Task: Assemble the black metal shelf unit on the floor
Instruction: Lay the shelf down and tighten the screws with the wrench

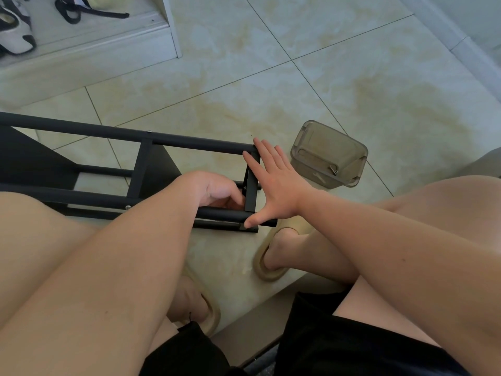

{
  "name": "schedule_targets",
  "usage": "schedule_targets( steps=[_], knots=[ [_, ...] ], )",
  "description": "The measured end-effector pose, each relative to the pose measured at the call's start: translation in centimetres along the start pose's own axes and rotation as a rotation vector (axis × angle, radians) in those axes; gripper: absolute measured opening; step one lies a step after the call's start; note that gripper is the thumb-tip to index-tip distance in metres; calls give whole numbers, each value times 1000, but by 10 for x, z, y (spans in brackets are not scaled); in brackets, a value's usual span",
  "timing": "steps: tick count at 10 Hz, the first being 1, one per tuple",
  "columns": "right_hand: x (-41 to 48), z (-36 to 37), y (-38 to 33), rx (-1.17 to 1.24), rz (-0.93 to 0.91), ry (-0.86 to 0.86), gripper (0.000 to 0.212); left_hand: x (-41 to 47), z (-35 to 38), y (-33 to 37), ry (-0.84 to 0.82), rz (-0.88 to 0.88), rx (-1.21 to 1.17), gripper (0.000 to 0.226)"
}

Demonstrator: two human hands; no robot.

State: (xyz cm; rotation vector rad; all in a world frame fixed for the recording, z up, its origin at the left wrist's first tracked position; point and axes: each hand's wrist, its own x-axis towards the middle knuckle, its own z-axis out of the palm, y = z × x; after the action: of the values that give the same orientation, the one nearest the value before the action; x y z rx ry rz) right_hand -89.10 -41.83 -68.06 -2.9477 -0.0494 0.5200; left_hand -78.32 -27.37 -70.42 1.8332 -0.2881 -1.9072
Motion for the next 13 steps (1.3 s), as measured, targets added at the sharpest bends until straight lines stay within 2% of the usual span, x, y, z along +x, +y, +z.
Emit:
schedule_targets(
  steps=[1, 2, 3, 4, 5, 6, 9, 10, 11, 13],
  knots=[
    [0, 0, 0, 0, -1, 4, 153, 1, 1, 1, 66, -14, 69, 37],
    [0, 0, 0, 0, 0, 1, 153, 5, 2, 1, 116, 4, 94, 21],
    [0, -1, 0, -1, 0, -1, 153, 2, 2, 1, 63, 0, 43, 15],
    [0, -1, 0, 2, -2, 1, 153, 1, 1, 1, -6, 7, -20, 21],
    [0, -1, 0, -1, -3, 4, 153, 3, 0, 0, 10, -1, -24, 21],
    [0, -1, 0, 0, -2, 4, 153, 4, 0, 1, 77, 18, 34, 8],
    [0, 0, 0, 6, 0, 9, 153, 2, 0, 0, 5, -8, 15, 34],
    [0, 0, 0, 5, 0, 11, 153, 3, 2, 1, 51, -15, 75, 31],
    [0, -1, 1, 8, 0, 8, 153, 5, 3, 2, 80, 8, 54, 10],
    [0, -1, 1, 11, -5, 11, 152, 3, -2, -1, -16, 14, -21, 29]
  ],
)
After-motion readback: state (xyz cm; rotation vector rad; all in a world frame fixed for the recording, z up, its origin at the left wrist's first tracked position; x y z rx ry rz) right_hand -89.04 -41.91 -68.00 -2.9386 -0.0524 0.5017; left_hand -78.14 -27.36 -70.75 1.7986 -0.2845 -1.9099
